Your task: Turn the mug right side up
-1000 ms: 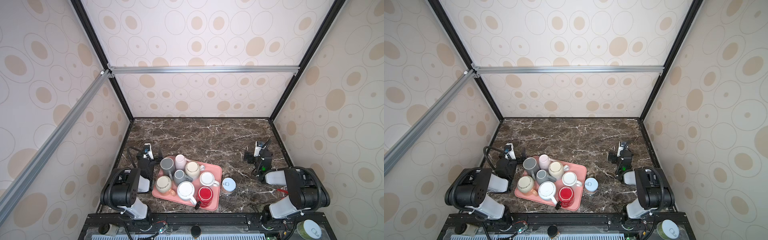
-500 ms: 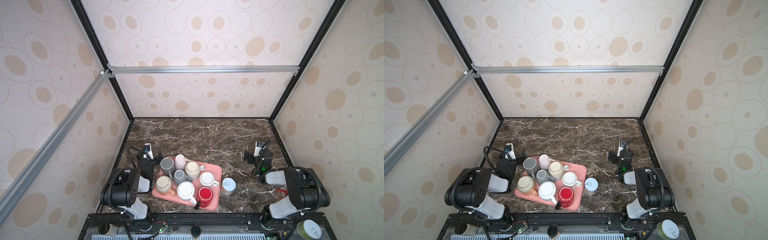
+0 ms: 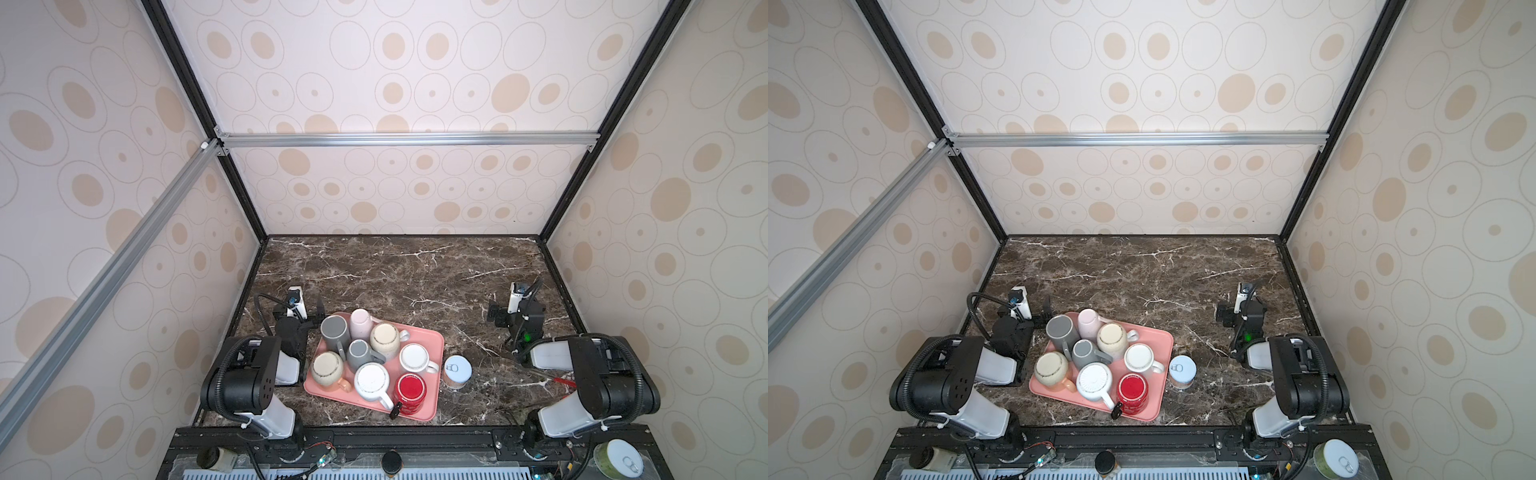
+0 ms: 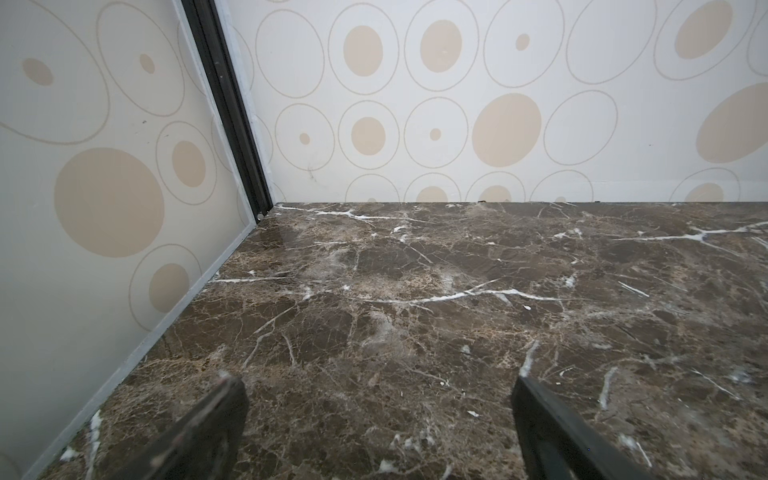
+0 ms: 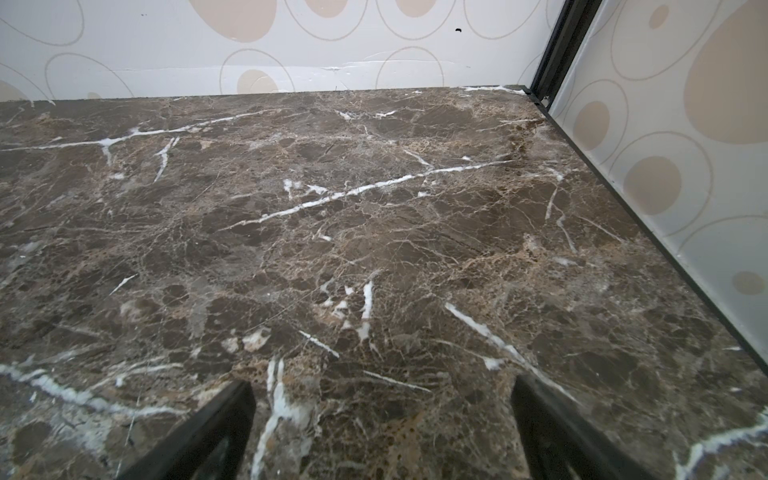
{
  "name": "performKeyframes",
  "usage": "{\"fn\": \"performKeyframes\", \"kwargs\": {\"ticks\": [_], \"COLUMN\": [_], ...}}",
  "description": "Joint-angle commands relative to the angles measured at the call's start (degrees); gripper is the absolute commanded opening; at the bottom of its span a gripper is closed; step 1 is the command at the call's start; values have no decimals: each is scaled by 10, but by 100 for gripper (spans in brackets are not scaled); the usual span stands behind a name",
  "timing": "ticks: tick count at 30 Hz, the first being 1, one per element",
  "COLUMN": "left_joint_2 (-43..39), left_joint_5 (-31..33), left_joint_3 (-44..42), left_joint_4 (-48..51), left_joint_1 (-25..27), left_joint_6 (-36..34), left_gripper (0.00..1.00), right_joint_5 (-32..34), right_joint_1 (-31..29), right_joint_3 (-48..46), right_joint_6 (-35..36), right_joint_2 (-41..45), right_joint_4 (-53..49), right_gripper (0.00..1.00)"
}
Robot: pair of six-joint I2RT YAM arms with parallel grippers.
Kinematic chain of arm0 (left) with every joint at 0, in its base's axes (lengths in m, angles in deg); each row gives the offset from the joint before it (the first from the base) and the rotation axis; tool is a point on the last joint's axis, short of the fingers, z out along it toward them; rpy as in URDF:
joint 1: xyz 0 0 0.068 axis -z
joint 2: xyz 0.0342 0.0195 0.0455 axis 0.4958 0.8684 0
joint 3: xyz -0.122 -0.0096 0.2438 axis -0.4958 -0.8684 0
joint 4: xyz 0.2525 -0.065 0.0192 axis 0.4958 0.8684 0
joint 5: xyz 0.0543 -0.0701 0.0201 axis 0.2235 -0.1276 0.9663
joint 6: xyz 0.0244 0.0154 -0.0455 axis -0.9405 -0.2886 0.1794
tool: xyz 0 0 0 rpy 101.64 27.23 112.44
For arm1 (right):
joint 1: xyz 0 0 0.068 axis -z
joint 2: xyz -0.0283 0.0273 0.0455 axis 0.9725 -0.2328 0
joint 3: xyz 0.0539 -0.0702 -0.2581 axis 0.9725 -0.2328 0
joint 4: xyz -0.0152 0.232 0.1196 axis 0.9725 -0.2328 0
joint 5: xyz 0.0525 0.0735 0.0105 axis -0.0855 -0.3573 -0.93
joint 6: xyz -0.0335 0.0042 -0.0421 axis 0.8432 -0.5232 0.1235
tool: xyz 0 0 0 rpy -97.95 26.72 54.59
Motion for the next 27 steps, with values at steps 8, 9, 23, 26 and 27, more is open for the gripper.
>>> {"fn": "performKeyframes", "kwargs": {"ticks": [8, 9, 23, 26, 27], "left_joint_2": [-3, -6, -320, -312, -304], "left_joint_5": [5, 20, 180, 119, 93], "left_joint_3": [5, -2, 158, 239, 261], "left_joint_4": [-4, -14, 559, 759, 818], "left_joint_1": [2, 2, -9, -22, -30], "left_joint_6": [-8, -3, 168, 207, 224], "left_gripper": [100, 100, 100, 100, 100], "right_joint_5": [7, 6, 18, -73, -88], "right_joint_1": [-1, -1, -4, -25, -51], "right_joint_3": [10, 9, 305, 427, 448], "right_joint_6": [3, 3, -174, -242, -243], "right_joint_2": [3, 4, 98, 34, 17], "right_joint_4": [1, 1, -596, -836, -879], "right_gripper": [100, 100, 69, 62, 62]}}
